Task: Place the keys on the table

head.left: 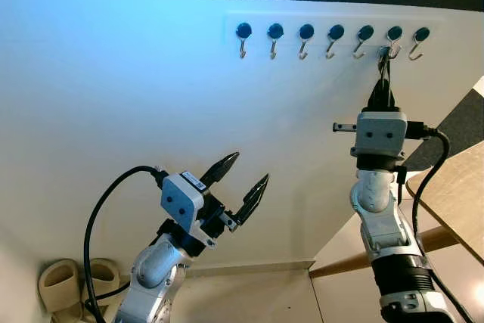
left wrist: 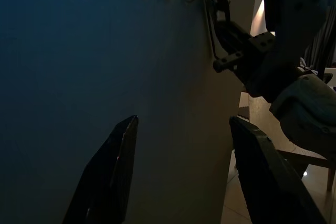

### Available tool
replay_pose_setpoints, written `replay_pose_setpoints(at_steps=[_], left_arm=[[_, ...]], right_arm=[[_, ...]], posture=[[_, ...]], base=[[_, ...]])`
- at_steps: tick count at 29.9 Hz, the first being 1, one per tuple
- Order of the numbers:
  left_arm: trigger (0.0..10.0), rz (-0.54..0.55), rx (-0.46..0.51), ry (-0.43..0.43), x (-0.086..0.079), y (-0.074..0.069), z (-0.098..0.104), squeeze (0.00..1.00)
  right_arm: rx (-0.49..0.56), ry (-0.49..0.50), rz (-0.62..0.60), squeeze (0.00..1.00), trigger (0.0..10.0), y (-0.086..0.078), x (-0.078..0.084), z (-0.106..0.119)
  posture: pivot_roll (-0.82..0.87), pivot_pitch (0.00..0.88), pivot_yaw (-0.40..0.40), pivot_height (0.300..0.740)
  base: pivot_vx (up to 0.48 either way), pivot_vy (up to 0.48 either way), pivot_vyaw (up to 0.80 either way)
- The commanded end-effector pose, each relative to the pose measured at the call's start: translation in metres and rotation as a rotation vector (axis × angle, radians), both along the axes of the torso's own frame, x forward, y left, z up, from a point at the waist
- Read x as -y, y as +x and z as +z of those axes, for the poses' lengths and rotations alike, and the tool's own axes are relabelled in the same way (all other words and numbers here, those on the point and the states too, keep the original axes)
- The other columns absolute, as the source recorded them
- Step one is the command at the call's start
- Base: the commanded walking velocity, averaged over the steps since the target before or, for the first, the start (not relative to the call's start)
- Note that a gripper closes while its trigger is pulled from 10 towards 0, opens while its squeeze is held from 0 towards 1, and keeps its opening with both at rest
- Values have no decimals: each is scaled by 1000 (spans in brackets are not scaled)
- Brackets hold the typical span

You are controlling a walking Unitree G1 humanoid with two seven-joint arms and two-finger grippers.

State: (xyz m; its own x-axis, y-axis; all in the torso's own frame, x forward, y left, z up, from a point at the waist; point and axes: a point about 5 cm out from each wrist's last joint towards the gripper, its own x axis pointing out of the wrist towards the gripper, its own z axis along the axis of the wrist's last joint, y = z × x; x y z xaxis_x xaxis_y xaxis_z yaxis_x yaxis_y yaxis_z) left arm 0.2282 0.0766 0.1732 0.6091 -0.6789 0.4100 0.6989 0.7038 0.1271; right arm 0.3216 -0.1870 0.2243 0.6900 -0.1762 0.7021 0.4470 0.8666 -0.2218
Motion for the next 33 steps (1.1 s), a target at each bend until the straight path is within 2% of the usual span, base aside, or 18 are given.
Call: replay_pose_setpoints(at_steps=[1, 8, 18, 24, 28, 33], left_arm=[[10000, -25, -2, 35, 3, -4, -2, 0], [10000, -31, -3, 39, 3, -4, -2, 0], [10000, -41, -4, 49, 4, -5, -3, 0], [10000, -47, -7, 55, 4, -6, -4, 0], [10000, -53, -10, 59, 5, -6, -4, 0], [10000, -56, -10, 59, 5, -6, -4, 0]], right_arm=[[31, -10, 38, 0, 0, -5, -8, 4], [11, -1, 48, 0, 0, -9, -12, -3], [3, 4, 42, 0, 0, -12, -9, -3], [-36, 46, 21, 0, 0, -15, -4, -12], [-75, 106, -16, 0, 0, -18, 6, -21], [-77, 102, -33, 0, 0, -22, 13, -22]], posture=[[75, 111, -73, 740], [72, 115, -68, 740], [72, 115, -66, 740], [71, 118, -66, 740], [71, 119, -66, 740], [70, 119, -64, 740]], base=[[0, 0, 0], [0, 0, 0], [0, 0, 0], [0, 0, 0], [0, 0, 0], [0, 0, 0]])
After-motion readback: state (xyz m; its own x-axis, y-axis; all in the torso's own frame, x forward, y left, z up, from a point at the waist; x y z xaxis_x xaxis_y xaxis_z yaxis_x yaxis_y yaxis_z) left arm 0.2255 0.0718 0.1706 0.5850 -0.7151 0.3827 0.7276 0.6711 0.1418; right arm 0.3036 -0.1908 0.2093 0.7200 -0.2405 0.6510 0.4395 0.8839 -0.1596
